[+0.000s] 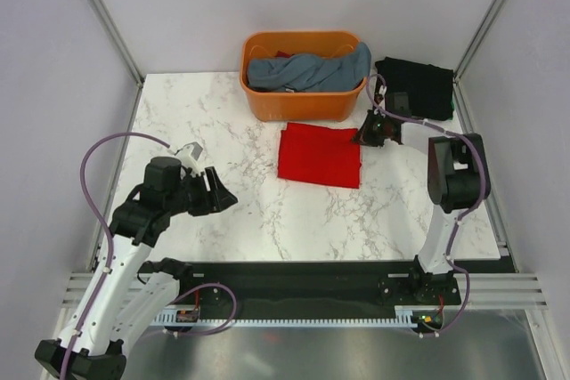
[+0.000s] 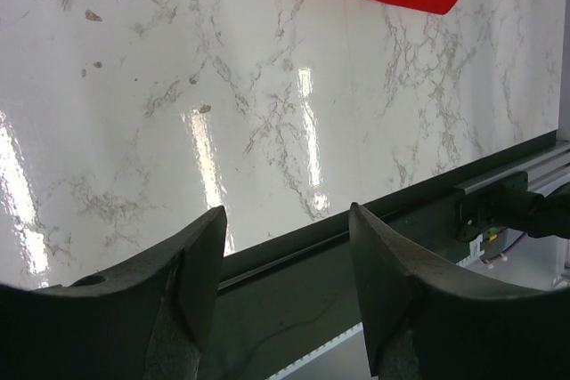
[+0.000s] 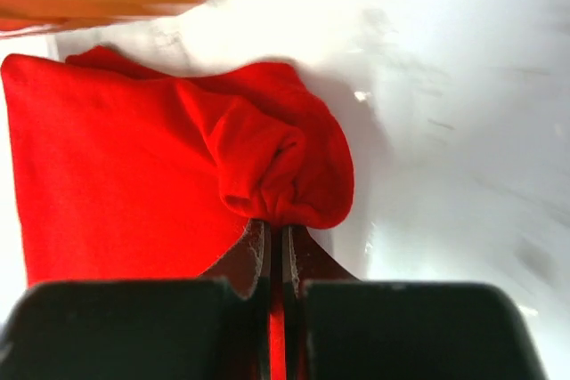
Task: Fold and stack the t-shirts
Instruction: Neatly place the folded tshirt to the corner
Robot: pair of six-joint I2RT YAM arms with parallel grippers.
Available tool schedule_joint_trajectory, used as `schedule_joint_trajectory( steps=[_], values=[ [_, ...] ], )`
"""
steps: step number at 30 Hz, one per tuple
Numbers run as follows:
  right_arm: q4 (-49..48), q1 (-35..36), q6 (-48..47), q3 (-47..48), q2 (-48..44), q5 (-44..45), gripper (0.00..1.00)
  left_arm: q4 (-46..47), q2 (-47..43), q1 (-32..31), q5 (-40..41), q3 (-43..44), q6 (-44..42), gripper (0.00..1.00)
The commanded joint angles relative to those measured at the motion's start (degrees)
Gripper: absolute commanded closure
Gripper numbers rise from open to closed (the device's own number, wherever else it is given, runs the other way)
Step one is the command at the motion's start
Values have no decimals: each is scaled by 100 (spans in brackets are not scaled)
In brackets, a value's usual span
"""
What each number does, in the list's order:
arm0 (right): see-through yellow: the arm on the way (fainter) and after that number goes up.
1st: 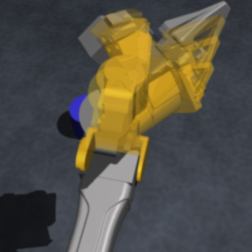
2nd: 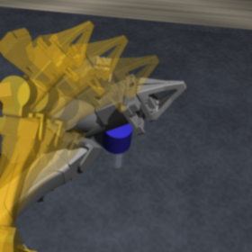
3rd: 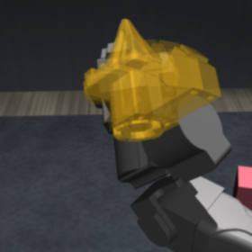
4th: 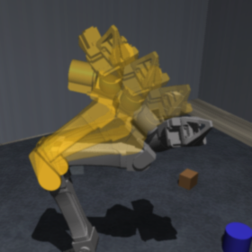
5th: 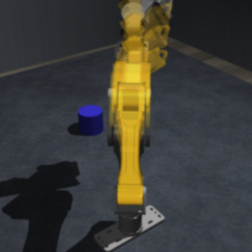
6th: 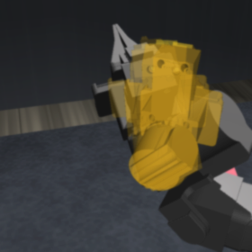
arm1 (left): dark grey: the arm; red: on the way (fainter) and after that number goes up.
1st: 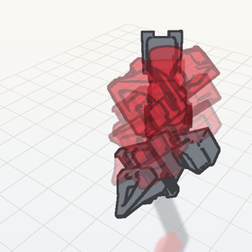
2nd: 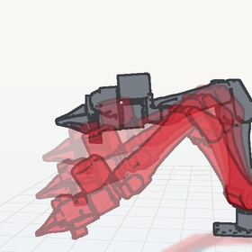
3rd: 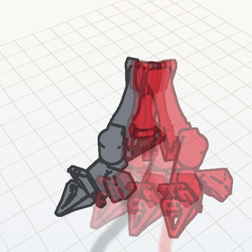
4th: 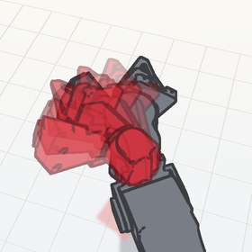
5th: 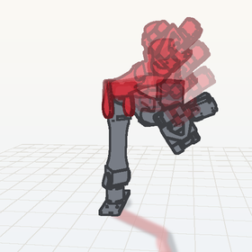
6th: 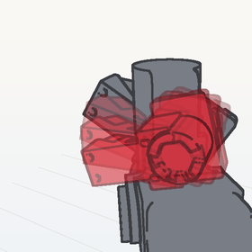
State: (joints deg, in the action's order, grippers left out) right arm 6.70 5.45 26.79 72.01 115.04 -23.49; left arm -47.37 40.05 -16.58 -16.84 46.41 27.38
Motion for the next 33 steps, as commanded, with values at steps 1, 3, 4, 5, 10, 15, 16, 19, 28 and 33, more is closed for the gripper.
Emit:
schedule_joint_trajectory(
  steps=[1, 3, 4, 5, 10, 15, 16, 19, 28, 33],
  values=[
    [964, -334, -797, 120, -895, 1528, 100, 229, -24, 14, -135, -71, -145, 36],
    [1227, -475, -981, 321, -1080, 1750, 100, 229, 2, 14, -144, -71, -145, 37],
    [1281, -510, -1174, 392, -1141, 1977, 100, 237, 3, 23, -153, -62, -145, 37],
    [1333, -519, -1280, 471, -1220, 2092, 100, 237, 3, 32, -153, -62, -145, 37],
    [1519, -519, -1650, 973, -1432, 2814, 100, 238, 55, 67, -127, -80, -127, 39],
    [1238, -519, -1843, 1376, -1564, 2858, 100, 246, 55, 93, -135, -80, -127, 40],
    [1237, -519, -1861, 1464, -1555, 2937, 100, 246, 47, 102, -135, -80, -127, 40],
    [1377, -519, -1861, 1868, -1520, 3288, 100, 238, 64, 128, -135, -80, -136, 41],
    [1685, -826, -1713, 3319, -958, 3334, 100, 246, 55, 172, -144, -89, -118, 42],
    [1721, -941, -1334, 3943, -527, 3114, 100, 246, 64, 199, -144, -97, -118, 43]
  ],
)
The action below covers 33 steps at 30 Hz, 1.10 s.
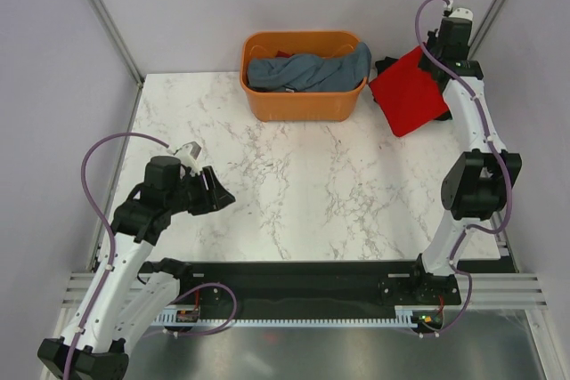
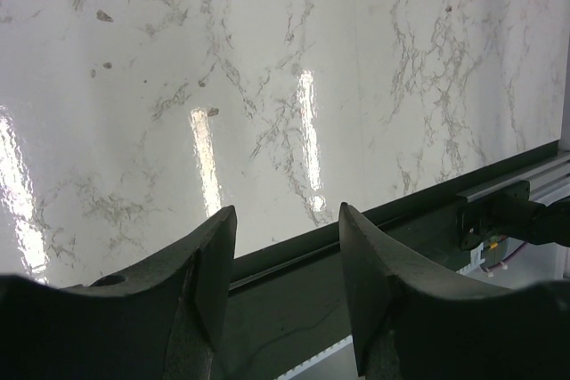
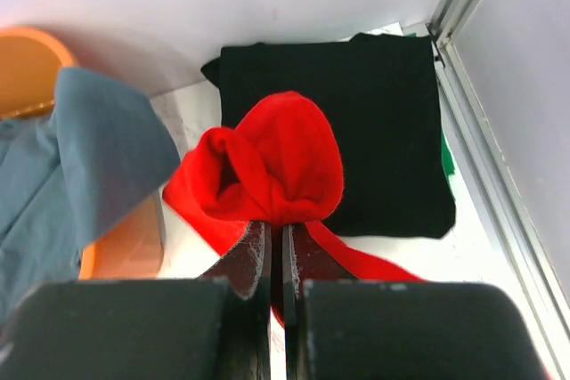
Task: Fold and stack the t-shirts
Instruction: Neatly place the folded tshirt to the corner
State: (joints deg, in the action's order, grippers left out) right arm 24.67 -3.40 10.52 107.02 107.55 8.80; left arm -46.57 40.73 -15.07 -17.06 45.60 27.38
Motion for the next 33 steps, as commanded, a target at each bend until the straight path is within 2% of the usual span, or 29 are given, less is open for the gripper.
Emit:
schedule_joint_trajectory(
  steps=[1, 7, 12, 15, 19, 26, 33],
  values=[
    [-85, -56, 336, 538, 284, -167, 100, 165, 5, 65, -131, -8, -127, 43],
    [-6, -56, 915, 1048, 539, -844, 100, 174, 5, 153, -157, -17, -127, 44],
    [-128, -47, 1425, 1251, 443, -1668, 100, 174, 5, 180, -157, -17, -127, 45],
    [-146, -29, 1671, 1382, 337, -1846, 100, 174, -4, 189, -166, -17, -127, 45],
    [-76, -12, 1786, 1637, 249, -1777, 100, 183, -4, 215, -184, -17, -136, 45],
    [583, 6, 1786, 2735, 653, -1303, 100, 192, -12, 224, -184, -25, -136, 46],
    [619, 23, 1997, 2921, 1083, -1187, 100, 192, -12, 233, -175, -25, -136, 46]
  ],
)
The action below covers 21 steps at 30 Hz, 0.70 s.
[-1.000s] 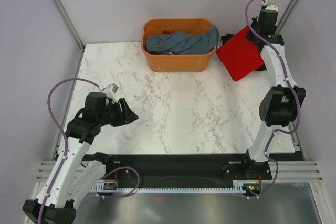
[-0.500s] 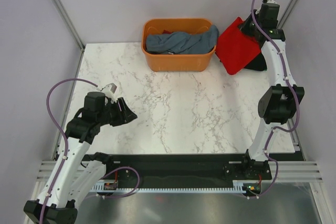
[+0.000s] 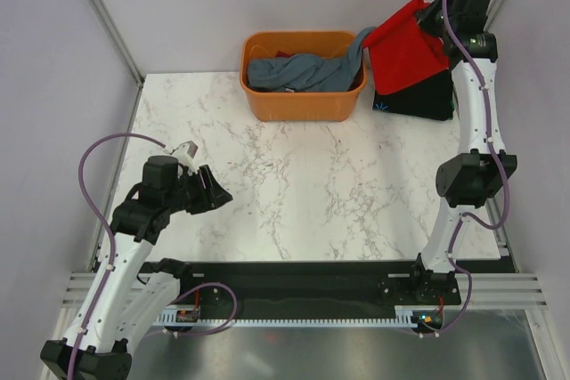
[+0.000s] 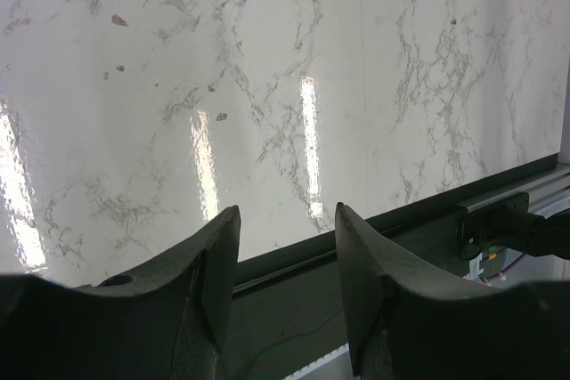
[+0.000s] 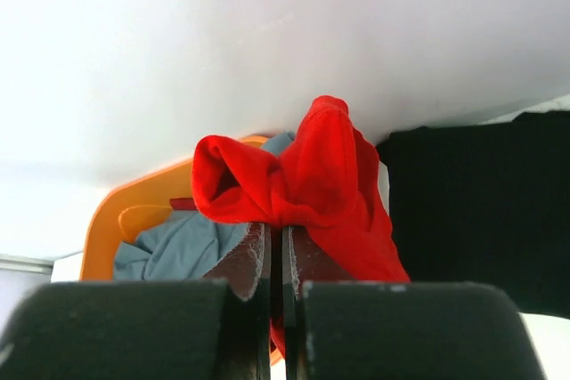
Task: Fold and stack the t-shirts
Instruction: Neatly place the folded tshirt to the corner
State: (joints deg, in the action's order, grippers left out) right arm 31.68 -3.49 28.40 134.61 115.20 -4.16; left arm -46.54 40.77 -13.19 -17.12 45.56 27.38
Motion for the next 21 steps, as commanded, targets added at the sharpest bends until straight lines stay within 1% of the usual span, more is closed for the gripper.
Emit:
schedule_joint_trajectory(
  steps=[1, 8, 11, 13, 15, 21],
  values=[
    [-144, 50, 227, 102, 354, 109, 100, 181, -26, 45, -177, -21, -136, 46],
    [-417, 50, 359, -40, 898, 249, 100, 181, 1, 53, -151, -21, -127, 47],
    [-513, -46, 297, -381, 996, 503, 100, 181, -8, 53, -142, -30, -136, 47],
    [-706, -213, 289, -697, 987, 574, 100, 190, 1, 53, -151, -30, -127, 47],
    [-795, -406, 245, -769, 1039, 575, 100, 181, 36, 53, -142, -38, -119, 47],
    [-927, -846, 51, -559, 1355, 505, 100, 181, 97, 53, -116, -39, -119, 47]
  ],
)
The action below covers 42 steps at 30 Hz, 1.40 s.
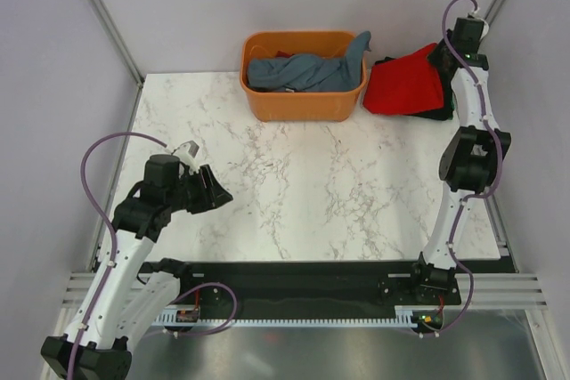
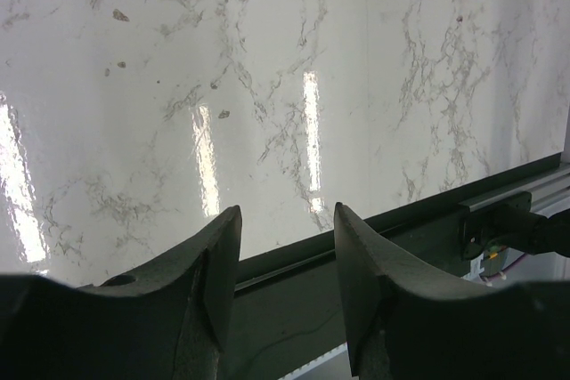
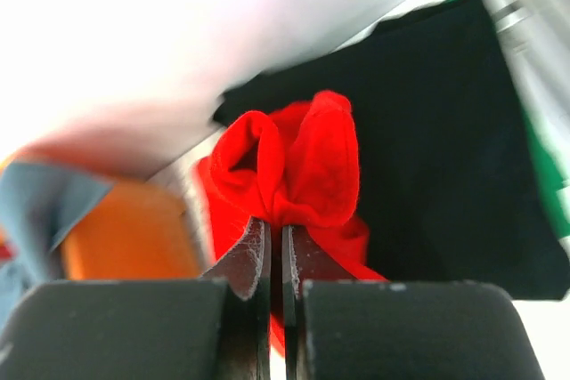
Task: Fold and stack the t-shirts
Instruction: Neatly place the folded tshirt to the corner
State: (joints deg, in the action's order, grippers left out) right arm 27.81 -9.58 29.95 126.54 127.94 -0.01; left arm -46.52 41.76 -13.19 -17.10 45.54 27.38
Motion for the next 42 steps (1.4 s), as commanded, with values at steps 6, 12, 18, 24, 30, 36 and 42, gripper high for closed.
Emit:
schedule_joint_trajectory(
  steps=[6, 12, 18, 24, 30, 36, 42],
  values=[
    [-680, -596, -16, 749, 696, 10, 100, 179, 78, 53, -118, -45, -110, 48],
    [-830, -711, -60, 1127, 1259, -52, 100, 179, 131, 53, -100, -45, -118, 48],
    [-1181, -782, 10, 1144, 1646, 194, 100, 170, 166, 53, -91, -45, -110, 48],
    [-1410, -817, 81, 1382, 2051, 808, 100, 170, 175, 53, -74, -45, -110, 49],
    [-1683, -826, -33, 996, 2060, 1196, 100, 161, 192, 53, -65, -45, -101, 49],
    [-1613, -870, 177, 450, 1770, 1180, 44, 161, 166, 53, -48, -45, -101, 49],
    [-892, -984, 687, 662, 1086, 985, 14, 152, 175, 53, -56, -45, -101, 49]
  ],
)
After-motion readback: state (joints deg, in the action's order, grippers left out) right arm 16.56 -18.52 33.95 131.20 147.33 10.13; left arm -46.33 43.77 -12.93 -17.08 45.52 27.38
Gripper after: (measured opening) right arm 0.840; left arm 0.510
